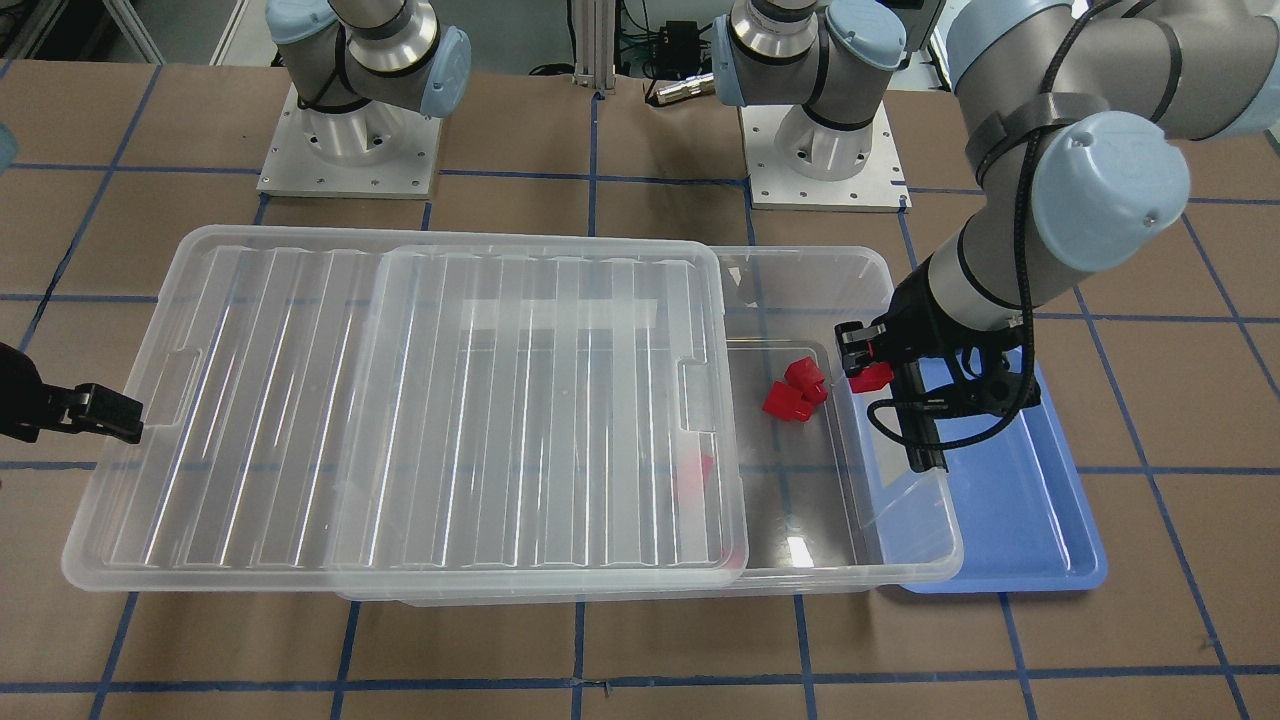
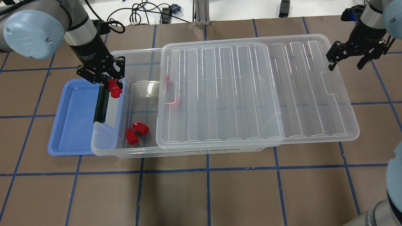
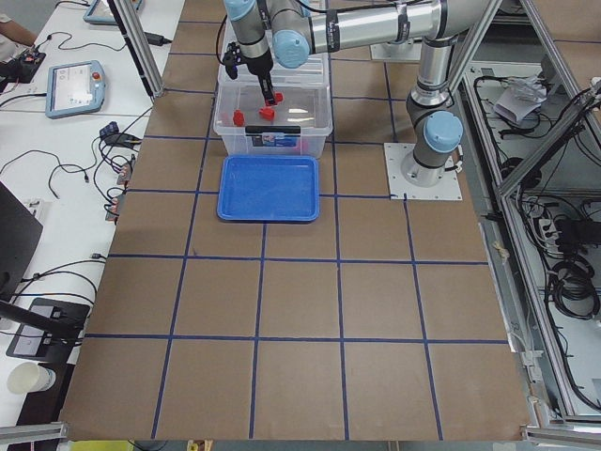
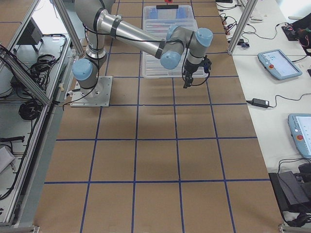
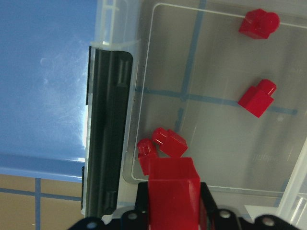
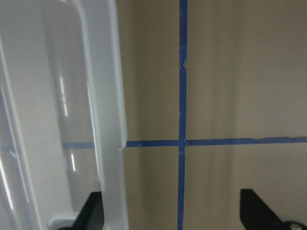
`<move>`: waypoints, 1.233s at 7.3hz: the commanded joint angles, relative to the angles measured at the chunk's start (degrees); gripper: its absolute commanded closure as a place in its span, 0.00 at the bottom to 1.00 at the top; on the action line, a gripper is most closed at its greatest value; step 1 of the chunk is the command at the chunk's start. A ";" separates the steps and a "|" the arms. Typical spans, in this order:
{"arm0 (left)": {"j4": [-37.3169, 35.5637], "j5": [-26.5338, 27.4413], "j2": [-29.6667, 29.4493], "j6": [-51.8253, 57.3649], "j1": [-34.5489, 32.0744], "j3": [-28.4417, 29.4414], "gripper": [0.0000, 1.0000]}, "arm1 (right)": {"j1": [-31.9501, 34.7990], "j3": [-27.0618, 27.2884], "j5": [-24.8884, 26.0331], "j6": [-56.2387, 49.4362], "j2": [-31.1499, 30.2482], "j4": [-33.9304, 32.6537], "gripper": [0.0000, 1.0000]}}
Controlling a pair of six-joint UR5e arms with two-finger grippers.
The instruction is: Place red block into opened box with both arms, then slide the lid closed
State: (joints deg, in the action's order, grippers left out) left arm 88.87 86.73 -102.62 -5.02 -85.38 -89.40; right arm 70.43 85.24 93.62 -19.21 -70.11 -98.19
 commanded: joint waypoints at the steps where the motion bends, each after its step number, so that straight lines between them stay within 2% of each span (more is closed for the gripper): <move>1: -9.62 -3.65 -0.04 -1.65 -0.40 -6.37 1.00 | -0.12 0.01 -0.19 0.31 -0.46 0.19 0.00; 2: -13.77 -3.84 -0.30 -2.53 -0.49 -8.40 1.00 | 0.06 -0.25 -0.45 0.58 -0.99 0.45 0.00; 6: -16.87 -3.58 -0.65 -3.33 -3.04 -11.49 1.00 | 0.32 -5.16 -0.02 0.76 -3.00 6.15 0.00; 9: -25.46 -3.41 -1.27 -0.34 -2.95 -17.02 1.00 | 0.32 -5.00 0.33 1.02 -6.78 6.61 0.00</move>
State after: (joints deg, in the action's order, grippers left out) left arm 67.29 83.32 -103.48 -6.04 -88.32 -104.04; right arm 70.75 80.12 93.83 -18.34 -75.31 -91.85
